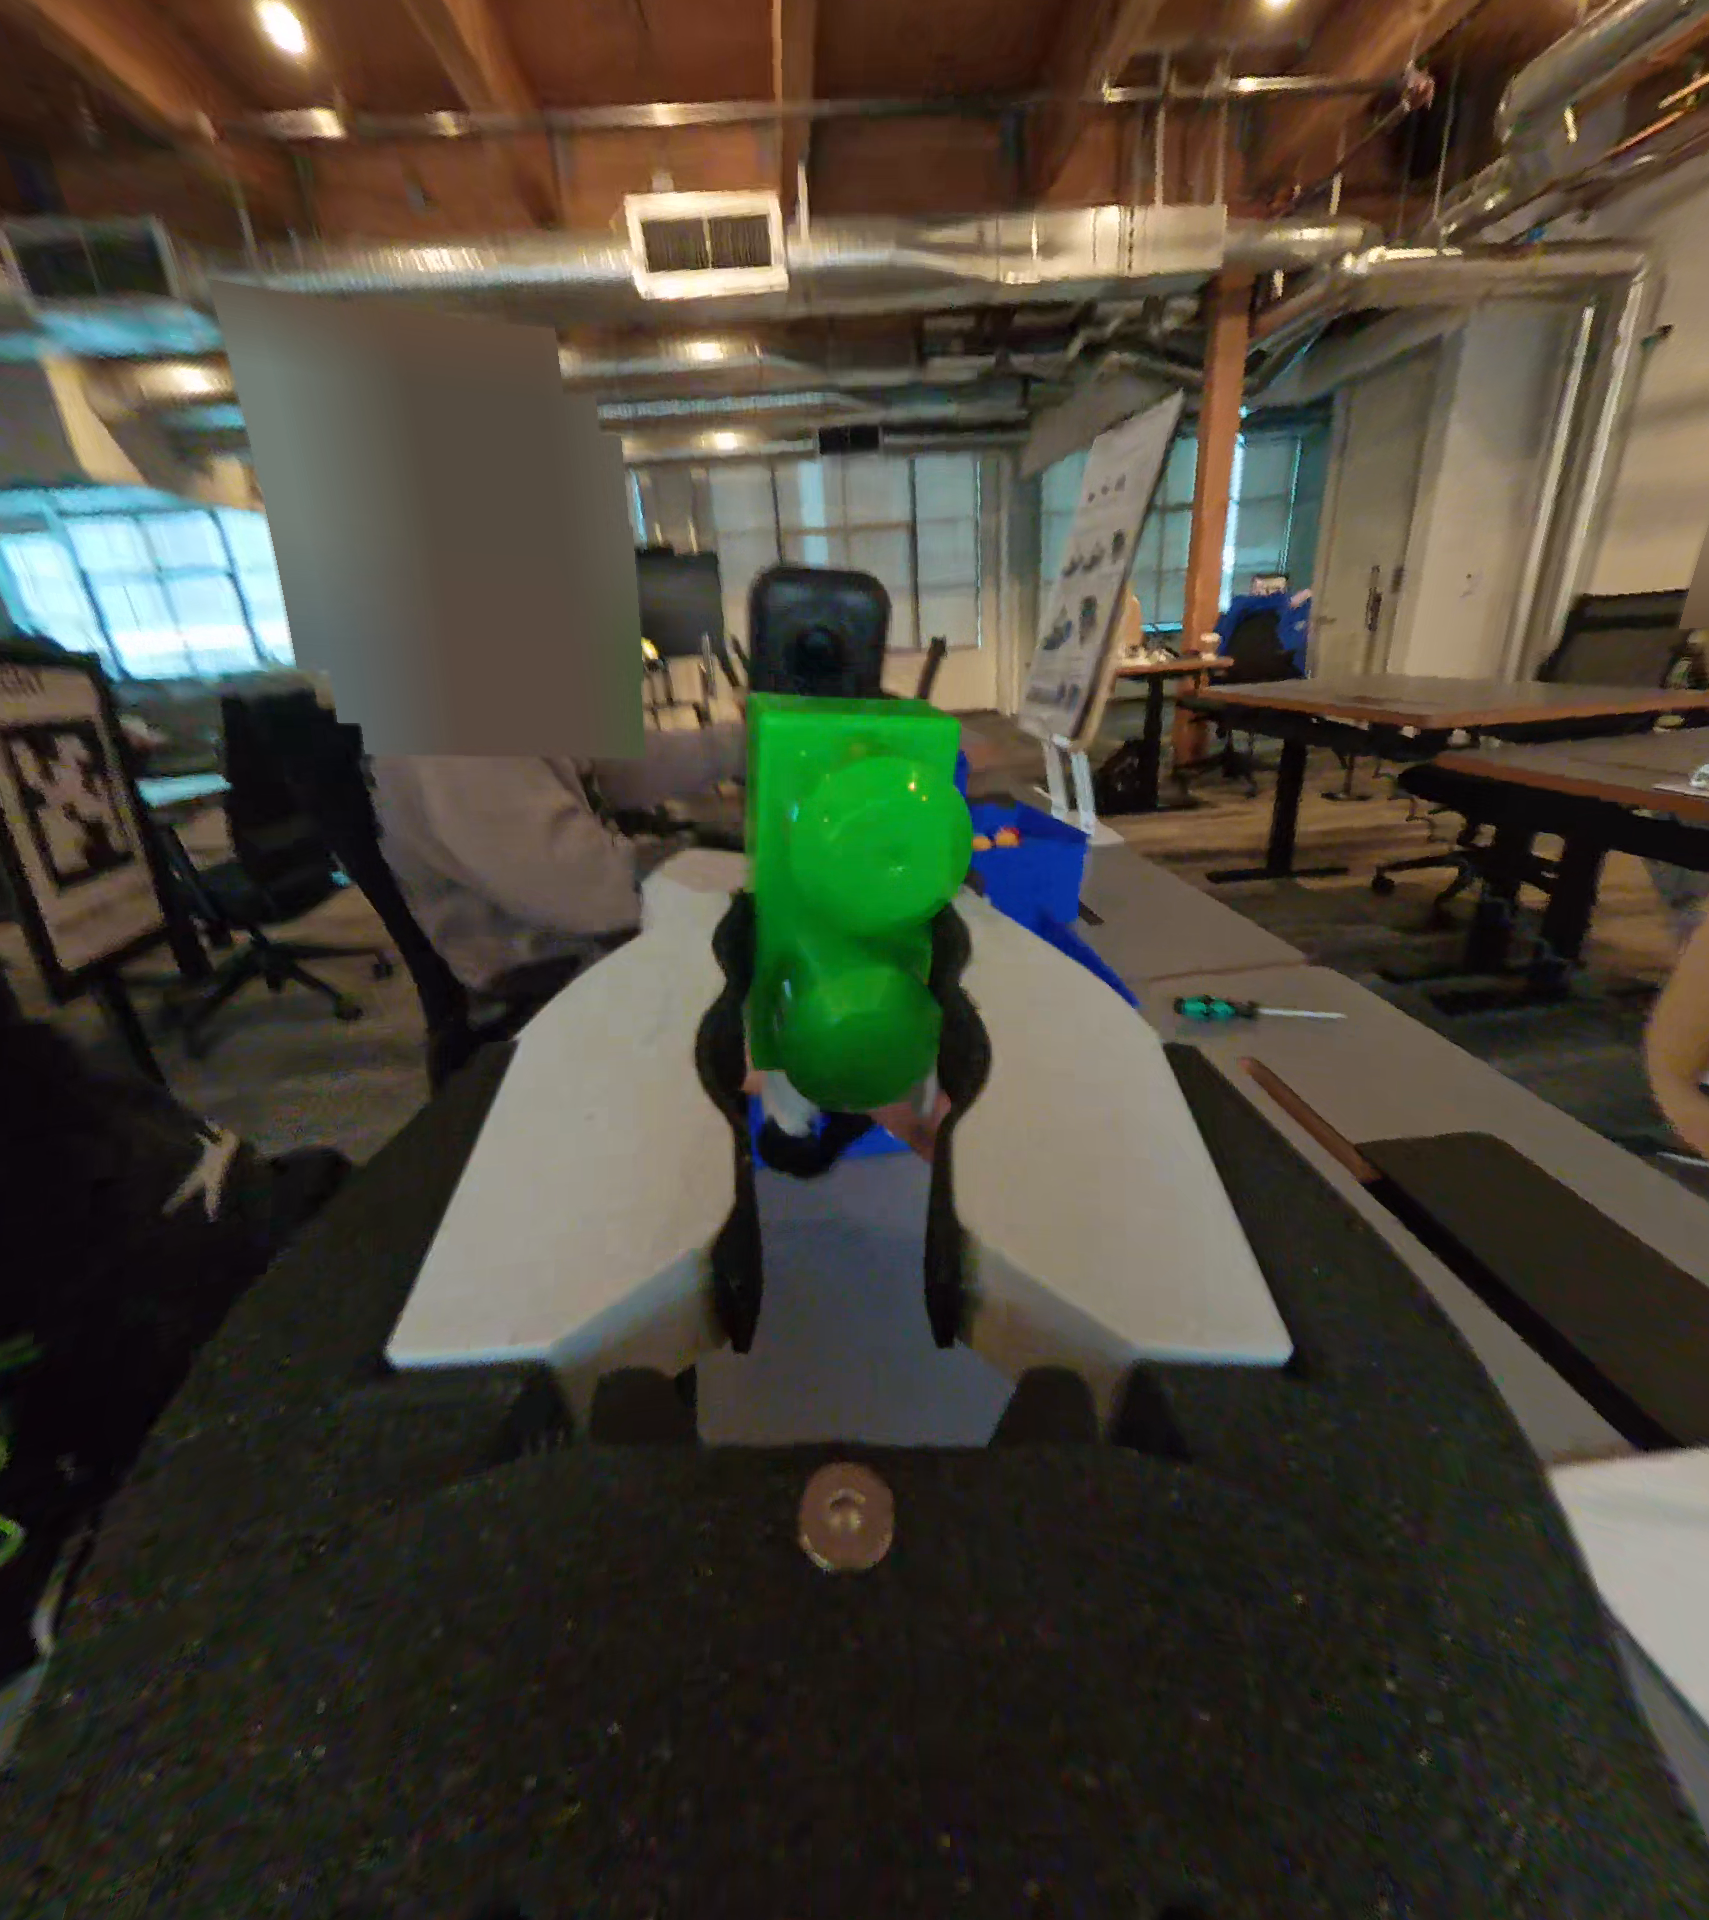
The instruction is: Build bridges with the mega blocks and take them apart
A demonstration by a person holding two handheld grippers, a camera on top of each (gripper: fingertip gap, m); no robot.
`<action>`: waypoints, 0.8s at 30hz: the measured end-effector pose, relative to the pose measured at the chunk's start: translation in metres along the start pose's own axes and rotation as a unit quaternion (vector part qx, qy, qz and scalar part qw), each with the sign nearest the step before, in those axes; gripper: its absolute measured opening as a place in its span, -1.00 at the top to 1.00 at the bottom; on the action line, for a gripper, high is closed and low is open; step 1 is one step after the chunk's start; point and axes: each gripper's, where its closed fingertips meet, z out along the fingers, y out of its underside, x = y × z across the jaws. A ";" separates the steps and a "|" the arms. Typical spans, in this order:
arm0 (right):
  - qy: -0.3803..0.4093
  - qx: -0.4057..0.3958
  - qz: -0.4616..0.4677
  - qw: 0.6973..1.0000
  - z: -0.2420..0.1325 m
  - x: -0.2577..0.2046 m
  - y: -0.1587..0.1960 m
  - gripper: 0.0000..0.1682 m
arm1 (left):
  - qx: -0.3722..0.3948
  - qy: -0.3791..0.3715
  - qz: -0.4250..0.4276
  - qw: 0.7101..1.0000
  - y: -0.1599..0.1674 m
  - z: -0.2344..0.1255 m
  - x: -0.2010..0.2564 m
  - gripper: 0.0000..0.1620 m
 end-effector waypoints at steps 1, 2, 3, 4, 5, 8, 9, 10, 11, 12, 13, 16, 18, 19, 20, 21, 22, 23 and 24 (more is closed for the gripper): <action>0.010 -0.022 -0.020 1.000 -0.002 0.002 0.004 0.61 | -0.021 -0.012 0.014 1.000 0.003 -0.002 -0.001 0.39; 0.015 -0.050 -0.041 0.998 -0.004 0.003 0.009 0.61 | -0.042 -0.027 0.028 0.998 0.006 -0.005 -0.001 0.29; 0.021 -0.083 -0.056 0.995 -0.007 0.004 0.015 0.61 | -0.066 -0.049 0.043 0.996 0.009 -0.010 -0.004 0.24; 0.029 -0.125 -0.068 0.989 -0.011 0.006 0.024 0.61 | -0.087 -0.073 0.062 0.992 0.011 -0.014 -0.007 0.20; 0.036 -0.168 -0.081 0.982 -0.016 0.007 0.034 0.61 | -0.102 -0.094 0.079 0.987 0.012 -0.018 -0.010 0.20; 0.038 -0.275 -0.111 0.954 -0.028 0.006 0.060 0.61 | -0.142 -0.120 0.104 0.977 0.019 -0.021 -0.011 0.23; 0.032 -0.296 -0.119 0.947 -0.030 0.004 0.066 0.61 | -0.161 -0.118 0.105 0.974 0.024 -0.019 -0.010 0.23; 0.025 -0.308 -0.127 0.942 -0.031 0.001 0.069 0.61 | -0.179 -0.114 0.106 0.972 0.031 -0.017 -0.008 0.23; 0.018 -0.318 -0.131 0.939 -0.031 -0.002 0.072 0.61 | -0.197 -0.107 0.104 0.969 0.038 -0.014 -0.007 0.23; 0.010 -0.327 -0.134 0.936 -0.031 -0.005 0.075 0.61 | -0.212 -0.099 0.101 0.967 0.044 -0.011 -0.005 0.23; 0.005 -0.335 -0.138 0.932 -0.031 -0.008 0.078 0.61 | -0.225 -0.090 0.098 0.965 0.050 -0.008 -0.003 0.24; 0.001 -0.354 -0.146 0.924 -0.031 -0.010 0.084 0.61 | -0.251 -0.081 0.099 0.960 0.062 -0.002 -0.003 0.39; 0.012 -0.363 -0.148 0.920 -0.032 -0.006 0.086 0.61 | -0.258 -0.076 0.114 0.956 0.065 -0.001 -0.001 0.55; 0.013 -0.361 -0.148 0.921 -0.033 -0.005 0.085 0.61 | -0.258 -0.078 0.115 0.956 0.064 0.000 -0.002 0.55; 0.011 -0.356 -0.149 0.922 -0.033 -0.006 0.084 0.61 | -0.253 -0.076 0.110 0.958 0.063 0.001 -0.002 0.55; 0.012 -0.348 -0.149 0.926 -0.032 -0.006 0.081 0.61 | -0.241 -0.072 0.105 0.962 0.060 0.001 -0.001 0.56; 0.014 -0.336 -0.150 0.930 -0.031 -0.006 0.077 0.60 | -0.226 -0.065 0.099 0.967 0.056 0.002 -0.001 0.56; 0.018 -0.327 -0.153 0.932 -0.032 -0.006 0.073 0.58 | -0.211 -0.058 0.091 0.972 0.052 0.001 0.000 0.56; 0.023 -0.331 -0.155 0.931 -0.035 -0.005 0.072 0.53 | -0.194 -0.052 0.083 0.976 0.048 0.001 0.000 0.56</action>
